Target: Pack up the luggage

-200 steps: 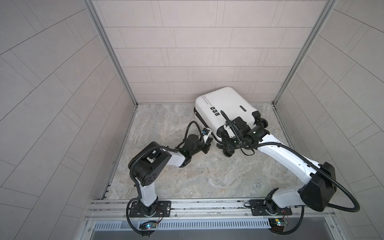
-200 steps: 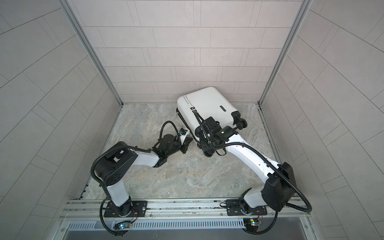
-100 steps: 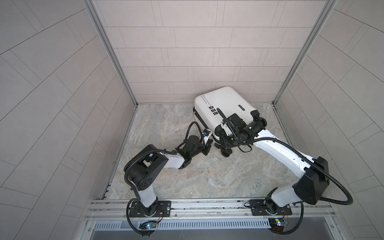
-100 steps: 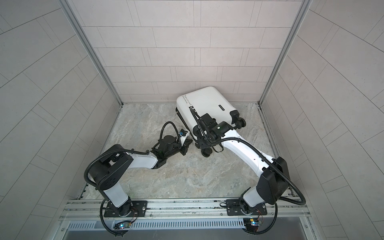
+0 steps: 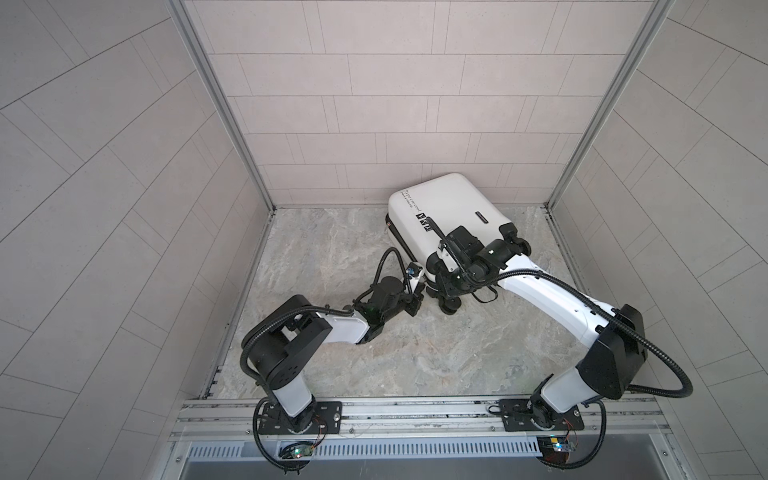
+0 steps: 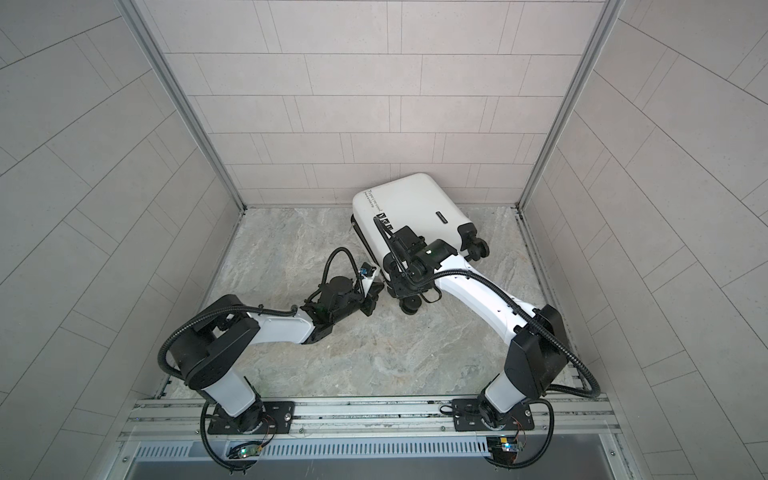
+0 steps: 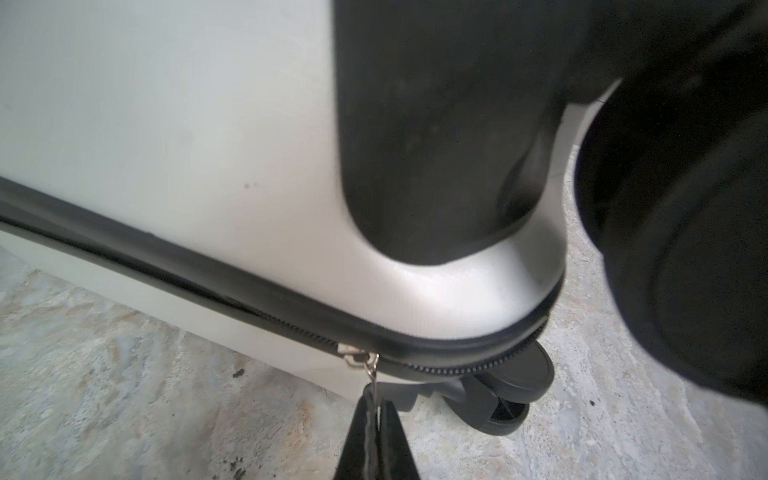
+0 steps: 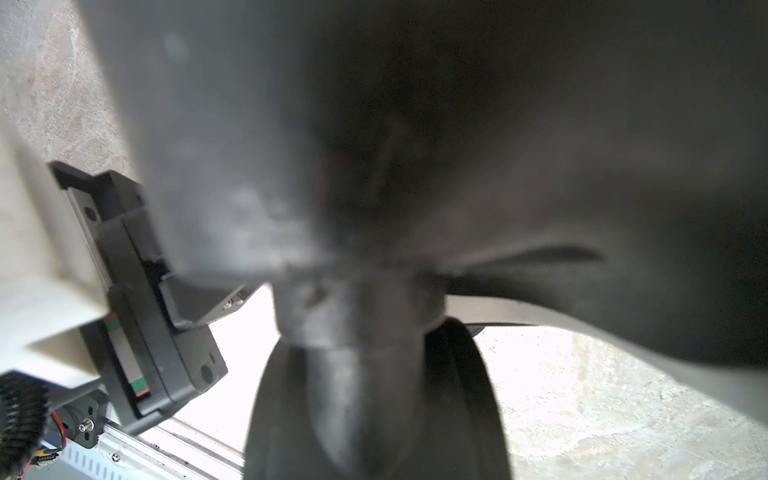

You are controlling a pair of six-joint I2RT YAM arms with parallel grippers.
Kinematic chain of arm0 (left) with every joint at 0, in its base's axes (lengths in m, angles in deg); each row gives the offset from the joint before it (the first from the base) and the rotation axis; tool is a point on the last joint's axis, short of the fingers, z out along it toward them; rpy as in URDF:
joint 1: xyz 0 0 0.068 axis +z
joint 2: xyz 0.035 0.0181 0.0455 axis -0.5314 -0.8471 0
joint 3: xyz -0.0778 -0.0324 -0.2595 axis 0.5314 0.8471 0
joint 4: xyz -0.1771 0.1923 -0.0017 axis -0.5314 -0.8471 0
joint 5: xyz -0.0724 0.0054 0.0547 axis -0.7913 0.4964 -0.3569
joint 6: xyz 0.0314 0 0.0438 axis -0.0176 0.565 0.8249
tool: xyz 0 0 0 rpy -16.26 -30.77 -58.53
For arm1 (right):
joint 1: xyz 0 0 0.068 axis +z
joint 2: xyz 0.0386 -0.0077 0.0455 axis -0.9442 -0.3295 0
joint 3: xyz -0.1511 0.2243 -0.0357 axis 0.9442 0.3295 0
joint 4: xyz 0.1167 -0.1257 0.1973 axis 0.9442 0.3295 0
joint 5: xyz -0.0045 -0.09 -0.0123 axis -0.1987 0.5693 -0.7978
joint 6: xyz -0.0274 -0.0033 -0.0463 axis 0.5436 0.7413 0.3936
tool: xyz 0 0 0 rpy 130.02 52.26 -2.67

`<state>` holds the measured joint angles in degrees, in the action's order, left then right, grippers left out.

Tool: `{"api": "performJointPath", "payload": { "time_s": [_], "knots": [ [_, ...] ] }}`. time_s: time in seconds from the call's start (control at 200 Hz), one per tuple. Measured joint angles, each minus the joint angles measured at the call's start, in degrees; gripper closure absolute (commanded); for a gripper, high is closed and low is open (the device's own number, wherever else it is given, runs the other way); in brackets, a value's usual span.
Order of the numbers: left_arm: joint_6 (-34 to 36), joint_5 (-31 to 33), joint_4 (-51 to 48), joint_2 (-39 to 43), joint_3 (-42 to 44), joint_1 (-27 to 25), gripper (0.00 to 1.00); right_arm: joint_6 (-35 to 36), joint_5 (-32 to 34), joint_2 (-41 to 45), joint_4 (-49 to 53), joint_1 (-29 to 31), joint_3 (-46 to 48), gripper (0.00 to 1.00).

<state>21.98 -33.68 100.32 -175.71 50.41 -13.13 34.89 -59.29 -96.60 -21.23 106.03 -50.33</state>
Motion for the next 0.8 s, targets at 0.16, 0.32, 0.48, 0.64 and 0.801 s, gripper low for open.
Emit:
{"api": "performJointPath", "payload": {
  "time_s": [0.16, 0.32, 0.48, 0.64, 0.801],
  "knots": [
    [-1.1, 2.3, 1.0, 0.0, 0.5, -1.2, 1.0, -0.2, 0.0, -0.1, 0.0, 0.1, 0.0, 1.0],
    [-1.9, 3.1, 0.9, 1.0, 1.0, -1.6, 1.0, 0.1, 0.4, -0.5, 0.8, 0.1, -0.8, 1.0],
    [-1.9, 3.1, 0.9, 3.1, 2.0, -2.1, 1.0, 1.7, 1.5, -0.5, 1.8, 0.2, -2.0, 1.0],
    [-2.1, 1.8, 1.5, 3.4, 2.1, -3.0, 1.0, 3.6, 2.1, -0.8, 3.0, 0.2, -3.7, 1.0],
    [-2.2, -0.5, 2.4, 3.6, 2.0, -4.3, 1.0, 4.9, 2.1, -2.6, 3.3, 0.3, -6.0, 1.0]
  ]
}}
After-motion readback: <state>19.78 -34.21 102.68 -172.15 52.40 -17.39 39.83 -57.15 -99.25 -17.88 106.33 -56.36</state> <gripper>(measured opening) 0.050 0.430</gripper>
